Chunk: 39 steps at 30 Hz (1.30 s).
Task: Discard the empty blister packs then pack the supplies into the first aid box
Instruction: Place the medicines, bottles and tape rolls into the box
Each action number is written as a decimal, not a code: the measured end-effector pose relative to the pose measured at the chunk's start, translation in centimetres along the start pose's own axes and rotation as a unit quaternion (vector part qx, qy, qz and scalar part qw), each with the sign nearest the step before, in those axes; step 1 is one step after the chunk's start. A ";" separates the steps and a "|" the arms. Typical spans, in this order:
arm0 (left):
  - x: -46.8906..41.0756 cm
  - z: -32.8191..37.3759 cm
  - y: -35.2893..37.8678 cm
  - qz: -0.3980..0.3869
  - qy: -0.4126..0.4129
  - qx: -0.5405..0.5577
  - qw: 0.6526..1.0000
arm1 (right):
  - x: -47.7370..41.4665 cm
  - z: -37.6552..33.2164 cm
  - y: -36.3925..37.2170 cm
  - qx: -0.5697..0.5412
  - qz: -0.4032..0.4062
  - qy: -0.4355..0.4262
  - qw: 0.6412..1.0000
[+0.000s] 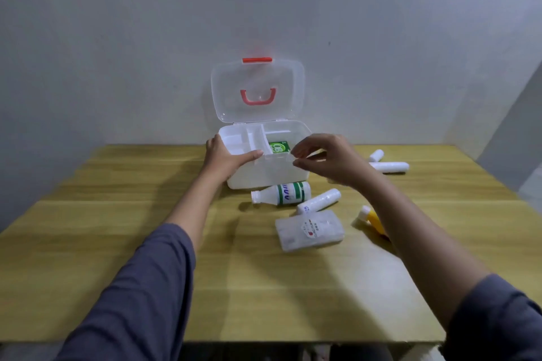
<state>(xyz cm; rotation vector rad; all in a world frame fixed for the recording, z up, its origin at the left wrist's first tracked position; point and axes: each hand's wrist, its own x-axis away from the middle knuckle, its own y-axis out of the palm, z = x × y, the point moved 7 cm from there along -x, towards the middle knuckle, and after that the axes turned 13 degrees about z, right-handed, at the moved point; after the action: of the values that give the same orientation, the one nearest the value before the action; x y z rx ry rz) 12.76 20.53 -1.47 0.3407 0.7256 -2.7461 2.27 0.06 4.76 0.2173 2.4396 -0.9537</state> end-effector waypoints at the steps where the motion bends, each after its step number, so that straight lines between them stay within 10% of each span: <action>1: 0.2 0.1 -0.1 0.003 -0.001 -0.006 1.000 | 1.4 -0.3 0.1 -0.009 -0.008 -0.003 1.000; 11: 1.4 0.8 -0.6 0.002 -0.025 -0.027 0.999 | 8.7 2.7 5.7 0.147 -0.237 0.030 0.960; 25: 1.6 -0.5 -0.6 -0.012 -0.054 0.061 0.997 | -2.6 0.5 -0.7 0.018 -0.002 0.021 1.000; 39: 1.0 -1.9 0.4 -0.017 -0.038 0.076 0.996 | -10.6 5.2 8.7 0.227 -0.187 0.007 0.956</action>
<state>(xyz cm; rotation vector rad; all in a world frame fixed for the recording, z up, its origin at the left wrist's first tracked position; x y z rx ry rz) 12.29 20.95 -3.59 0.2544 0.5098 -2.8367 16.27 3.41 1.82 -0.0907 2.2805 -1.6810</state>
